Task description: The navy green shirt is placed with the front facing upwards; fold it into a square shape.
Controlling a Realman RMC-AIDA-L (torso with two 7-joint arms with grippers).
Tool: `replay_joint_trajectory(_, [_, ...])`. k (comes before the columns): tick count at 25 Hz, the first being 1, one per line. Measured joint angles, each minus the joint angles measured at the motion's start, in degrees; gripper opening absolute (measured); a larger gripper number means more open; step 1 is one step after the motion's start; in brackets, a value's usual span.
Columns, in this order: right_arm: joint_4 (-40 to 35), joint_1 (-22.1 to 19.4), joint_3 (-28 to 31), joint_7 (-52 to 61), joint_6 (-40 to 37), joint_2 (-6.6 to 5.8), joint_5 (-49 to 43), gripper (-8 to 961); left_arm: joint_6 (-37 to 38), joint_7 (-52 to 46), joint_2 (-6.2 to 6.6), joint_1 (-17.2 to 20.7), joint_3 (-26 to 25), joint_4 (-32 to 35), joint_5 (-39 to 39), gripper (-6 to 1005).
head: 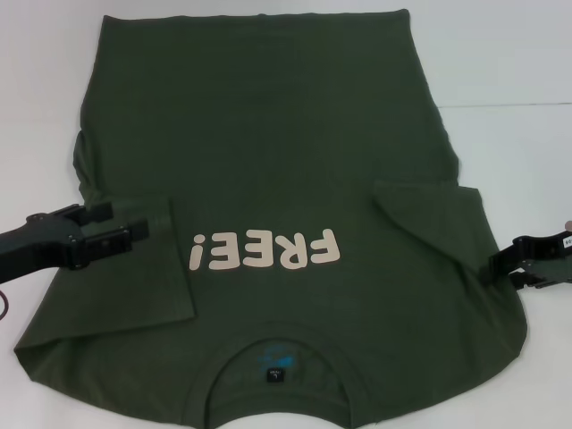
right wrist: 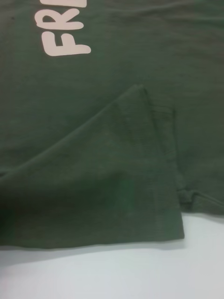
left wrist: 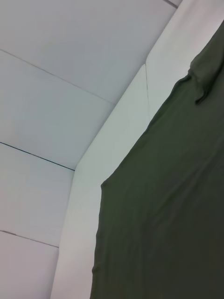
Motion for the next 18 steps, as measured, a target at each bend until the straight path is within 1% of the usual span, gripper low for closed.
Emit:
replay_joint_trajectory(9, [0.0, 0.0, 0.3, 0.0, 0.4, 0.33, -1.3, 463, -0.2, 0.0, 0.00, -0.1, 0.0, 0.0, 0.0, 861])
replay_joint_trajectory(18, [0.0, 0.2, 0.5, 0.2, 0.5, 0.27, -1.3, 377, -0.3, 0.0, 0.00, -0.2, 0.0, 0.0, 0.0, 861])
